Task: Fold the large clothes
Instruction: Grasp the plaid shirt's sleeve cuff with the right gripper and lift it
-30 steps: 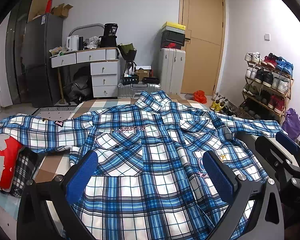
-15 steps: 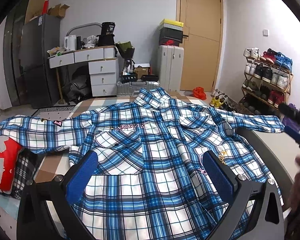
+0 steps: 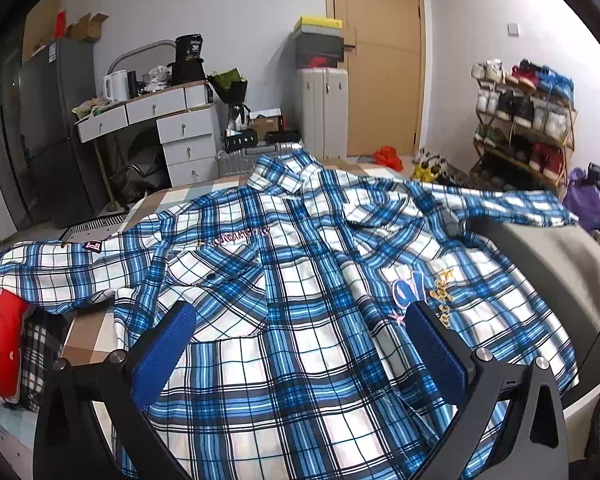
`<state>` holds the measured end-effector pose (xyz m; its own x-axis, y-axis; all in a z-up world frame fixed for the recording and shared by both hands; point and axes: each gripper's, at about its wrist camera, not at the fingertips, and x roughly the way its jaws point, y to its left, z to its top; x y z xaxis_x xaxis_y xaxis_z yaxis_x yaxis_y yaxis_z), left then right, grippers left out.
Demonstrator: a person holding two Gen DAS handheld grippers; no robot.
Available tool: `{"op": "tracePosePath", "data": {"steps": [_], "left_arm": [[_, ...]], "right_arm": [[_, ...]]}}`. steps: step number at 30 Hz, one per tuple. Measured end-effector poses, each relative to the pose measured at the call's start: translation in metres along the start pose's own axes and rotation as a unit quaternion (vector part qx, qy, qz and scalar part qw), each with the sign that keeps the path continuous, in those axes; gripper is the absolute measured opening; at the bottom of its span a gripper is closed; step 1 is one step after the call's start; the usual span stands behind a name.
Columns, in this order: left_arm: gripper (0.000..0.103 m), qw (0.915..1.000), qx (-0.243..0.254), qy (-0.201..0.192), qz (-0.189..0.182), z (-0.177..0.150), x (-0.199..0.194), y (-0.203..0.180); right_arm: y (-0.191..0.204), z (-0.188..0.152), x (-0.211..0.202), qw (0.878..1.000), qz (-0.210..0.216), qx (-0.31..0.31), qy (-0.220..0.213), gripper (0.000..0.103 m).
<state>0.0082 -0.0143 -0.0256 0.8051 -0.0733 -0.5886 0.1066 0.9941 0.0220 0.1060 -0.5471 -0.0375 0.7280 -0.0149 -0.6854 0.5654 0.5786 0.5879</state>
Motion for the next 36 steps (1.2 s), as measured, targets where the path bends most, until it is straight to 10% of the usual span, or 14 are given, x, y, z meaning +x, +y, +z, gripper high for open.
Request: {"op": "tracePosePath", "data": {"steps": [11, 22, 36], "left_arm": [[0.102, 0.9988, 0.013, 0.046, -0.008, -0.004, 0.021, -0.007], [0.102, 0.9977, 0.028, 0.057, -0.025, -0.004, 0.025, -0.011], [0.102, 0.9973, 0.026, 0.064, -0.027, -0.003, 0.03, -0.012]], "right_arm": [[0.004, 0.043, 0.073, 0.988, -0.118, -0.059, 0.085, 0.103], [-0.018, 0.063, 0.085, 0.993, -0.078, 0.02, 0.083, 0.101], [-0.004, 0.066, 0.085, 0.985, -0.155, -0.054, 0.059, 0.011]]}}
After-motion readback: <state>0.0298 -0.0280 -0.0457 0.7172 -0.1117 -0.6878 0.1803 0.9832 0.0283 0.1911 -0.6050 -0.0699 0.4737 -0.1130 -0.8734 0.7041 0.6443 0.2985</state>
